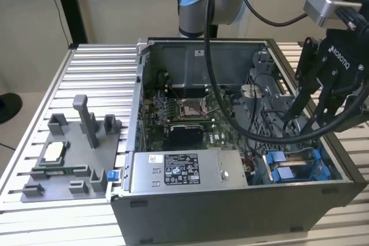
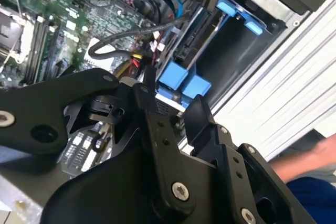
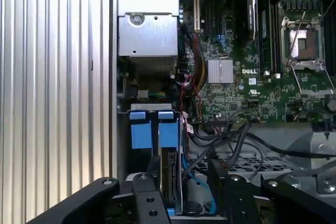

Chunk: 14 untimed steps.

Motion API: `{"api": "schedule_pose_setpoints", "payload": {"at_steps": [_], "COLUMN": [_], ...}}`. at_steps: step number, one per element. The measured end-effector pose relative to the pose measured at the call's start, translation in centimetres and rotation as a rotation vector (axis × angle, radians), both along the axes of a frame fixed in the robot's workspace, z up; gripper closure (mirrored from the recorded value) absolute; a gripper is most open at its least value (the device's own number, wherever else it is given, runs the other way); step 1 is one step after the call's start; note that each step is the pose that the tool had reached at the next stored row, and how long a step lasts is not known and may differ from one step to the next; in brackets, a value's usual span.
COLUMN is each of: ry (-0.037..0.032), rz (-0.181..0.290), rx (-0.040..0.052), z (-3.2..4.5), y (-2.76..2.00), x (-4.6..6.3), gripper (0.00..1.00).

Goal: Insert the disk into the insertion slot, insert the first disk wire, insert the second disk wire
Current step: 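Insert the first disk wire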

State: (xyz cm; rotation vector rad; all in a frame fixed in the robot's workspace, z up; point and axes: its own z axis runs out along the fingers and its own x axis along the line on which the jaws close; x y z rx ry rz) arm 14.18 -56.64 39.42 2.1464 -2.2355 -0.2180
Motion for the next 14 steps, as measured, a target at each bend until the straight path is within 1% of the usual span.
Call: {"api": "schedule_pose_setpoints", "payload": {"at_steps": [3, 4, 6, 7, 10, 12, 14], "ry": [0.0, 0.0, 0.0, 0.0, -0.0001, -0.0001, -0.0002], "rz": [0.0, 0.0, 0.0, 0.0, -0.002, -0.003, -0.004], "rx": [0.0461, 0.0591, 0.0787, 0.0848, 0.0986, 0.1101, 0.1187], "z": [-0.05, -0.09, -0.18, -0.27, -0.56, -0.75, -0.99], "y": [0.03, 0.03, 0.03, 0.03, 0.03, 0.03, 0.02], "x": [0.02, 0.02, 0.04, 0.06, 0.12, 0.14, 0.15], "gripper": [0.0, 0.0, 0.0, 0.0, 0.0, 0.0, 0.0]}}
